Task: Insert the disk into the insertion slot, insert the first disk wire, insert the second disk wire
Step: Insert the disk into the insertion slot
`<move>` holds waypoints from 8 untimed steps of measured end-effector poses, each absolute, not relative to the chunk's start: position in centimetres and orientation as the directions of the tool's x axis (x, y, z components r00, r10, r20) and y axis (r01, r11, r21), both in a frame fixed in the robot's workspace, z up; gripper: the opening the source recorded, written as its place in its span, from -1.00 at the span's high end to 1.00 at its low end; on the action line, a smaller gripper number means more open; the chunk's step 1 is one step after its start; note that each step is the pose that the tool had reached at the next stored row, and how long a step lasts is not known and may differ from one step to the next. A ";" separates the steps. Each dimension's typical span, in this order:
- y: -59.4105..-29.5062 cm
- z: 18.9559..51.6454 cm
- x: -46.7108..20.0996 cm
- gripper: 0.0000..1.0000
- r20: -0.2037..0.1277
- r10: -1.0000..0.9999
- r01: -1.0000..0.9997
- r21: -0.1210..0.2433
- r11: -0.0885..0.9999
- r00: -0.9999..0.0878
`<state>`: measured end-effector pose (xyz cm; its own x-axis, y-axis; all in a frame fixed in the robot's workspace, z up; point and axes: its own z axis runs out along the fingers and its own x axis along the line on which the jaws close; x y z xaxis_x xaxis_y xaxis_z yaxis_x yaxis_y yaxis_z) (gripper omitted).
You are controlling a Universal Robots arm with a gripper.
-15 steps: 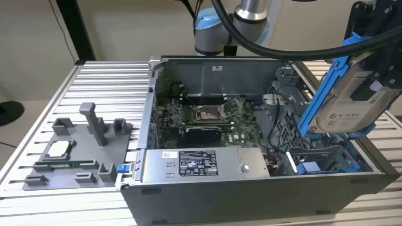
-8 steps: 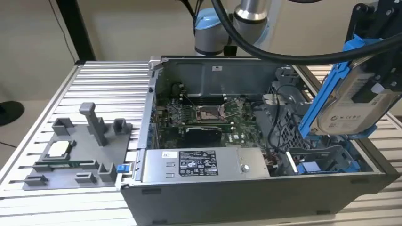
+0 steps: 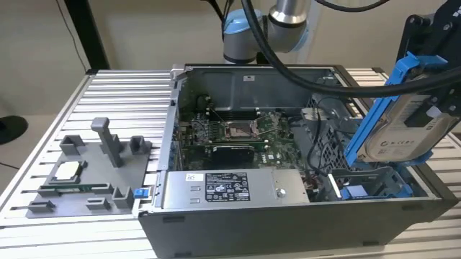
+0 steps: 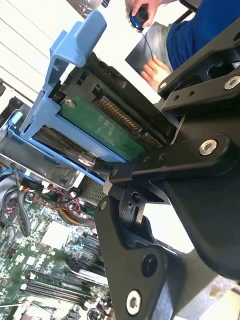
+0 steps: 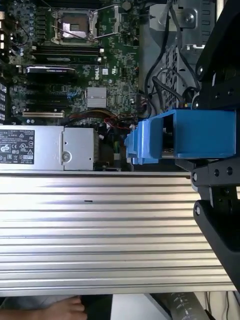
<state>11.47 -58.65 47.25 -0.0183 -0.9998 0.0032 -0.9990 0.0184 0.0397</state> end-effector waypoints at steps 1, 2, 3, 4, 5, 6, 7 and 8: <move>-58.6 47.1 11.6 1.00 0.003 -1.000 -0.999 0.040 0.018 -0.018; -58.6 46.9 11.6 1.00 0.003 -1.000 -0.999 0.041 0.019 -0.018; -58.6 46.8 11.7 1.00 0.003 -1.000 -0.999 0.043 0.019 -0.018; -58.6 46.7 11.8 1.00 0.003 -1.000 -0.999 0.046 0.019 -0.018; -58.6 46.6 11.9 1.00 0.003 -1.000 -0.999 0.049 0.019 -0.018; -58.6 46.4 12.0 1.00 0.004 -1.000 -0.999 0.051 0.019 -0.018; -58.6 46.3 12.0 1.00 0.004 -1.000 -0.998 0.054 0.019 -0.018; -58.6 46.2 12.1 1.00 0.004 -1.000 -0.998 0.057 0.019 -0.018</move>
<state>12.13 -58.65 46.19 -0.0185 -0.9998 0.0035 -0.9982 0.0186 0.0565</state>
